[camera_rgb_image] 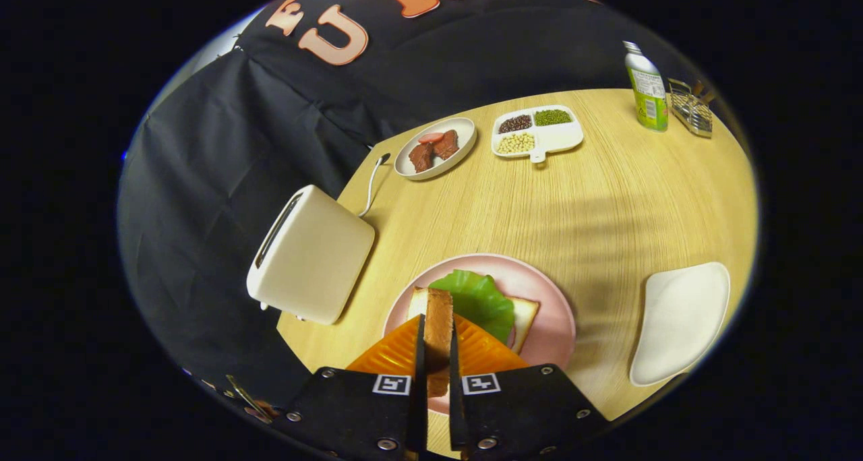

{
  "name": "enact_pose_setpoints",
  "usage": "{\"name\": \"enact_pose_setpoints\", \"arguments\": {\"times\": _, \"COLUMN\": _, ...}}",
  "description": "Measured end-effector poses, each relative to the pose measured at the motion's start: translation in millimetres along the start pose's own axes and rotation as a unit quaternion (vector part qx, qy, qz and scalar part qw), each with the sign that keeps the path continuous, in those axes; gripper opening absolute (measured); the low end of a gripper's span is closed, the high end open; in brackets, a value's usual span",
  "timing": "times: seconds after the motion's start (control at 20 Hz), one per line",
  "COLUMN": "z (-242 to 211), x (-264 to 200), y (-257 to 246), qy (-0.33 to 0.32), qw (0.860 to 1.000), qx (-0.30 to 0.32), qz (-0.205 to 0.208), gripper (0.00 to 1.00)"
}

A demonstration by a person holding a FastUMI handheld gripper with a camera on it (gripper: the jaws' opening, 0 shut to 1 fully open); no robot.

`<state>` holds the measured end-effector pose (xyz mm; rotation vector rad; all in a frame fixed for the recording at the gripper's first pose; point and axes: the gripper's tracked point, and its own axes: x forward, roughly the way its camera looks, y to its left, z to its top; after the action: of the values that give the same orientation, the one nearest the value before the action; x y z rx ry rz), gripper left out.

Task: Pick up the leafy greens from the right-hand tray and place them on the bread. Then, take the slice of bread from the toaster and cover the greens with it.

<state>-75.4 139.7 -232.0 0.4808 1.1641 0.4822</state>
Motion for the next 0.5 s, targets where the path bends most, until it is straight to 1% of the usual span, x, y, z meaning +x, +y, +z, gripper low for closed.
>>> {"name": "enact_pose_setpoints", "arguments": {"times": 0.1, "z": 3, "x": -1, "y": -2, "qy": -0.006, "qw": 1.000, "qx": -0.015, "qz": -0.005, "gripper": 0.15}}
{"name": "enact_pose_setpoints", "arguments": {"times": 0.2, "z": 3, "x": -2, "y": -9, "qy": -0.009, "qw": 0.999, "qx": -0.030, "qz": -0.022, "gripper": 0.20}}
{"name": "enact_pose_setpoints", "arguments": {"times": 0.25, "z": 3, "x": -2, "y": -12, "qy": -0.008, "qw": 0.999, "qx": -0.035, "qz": -0.029, "gripper": 0.25}}
{"name": "enact_pose_setpoints", "arguments": {"times": 0.4, "z": 4, "x": -4, "y": -13, "qy": -0.007, "qw": 0.998, "qx": -0.041, "qz": -0.036, "gripper": 0.31}}
{"name": "enact_pose_setpoints", "arguments": {"times": 0.5, "z": 15, "x": -6, "y": -24, "qy": -0.021, "qw": 0.996, "qx": -0.062, "qz": -0.063, "gripper": 0.38}}
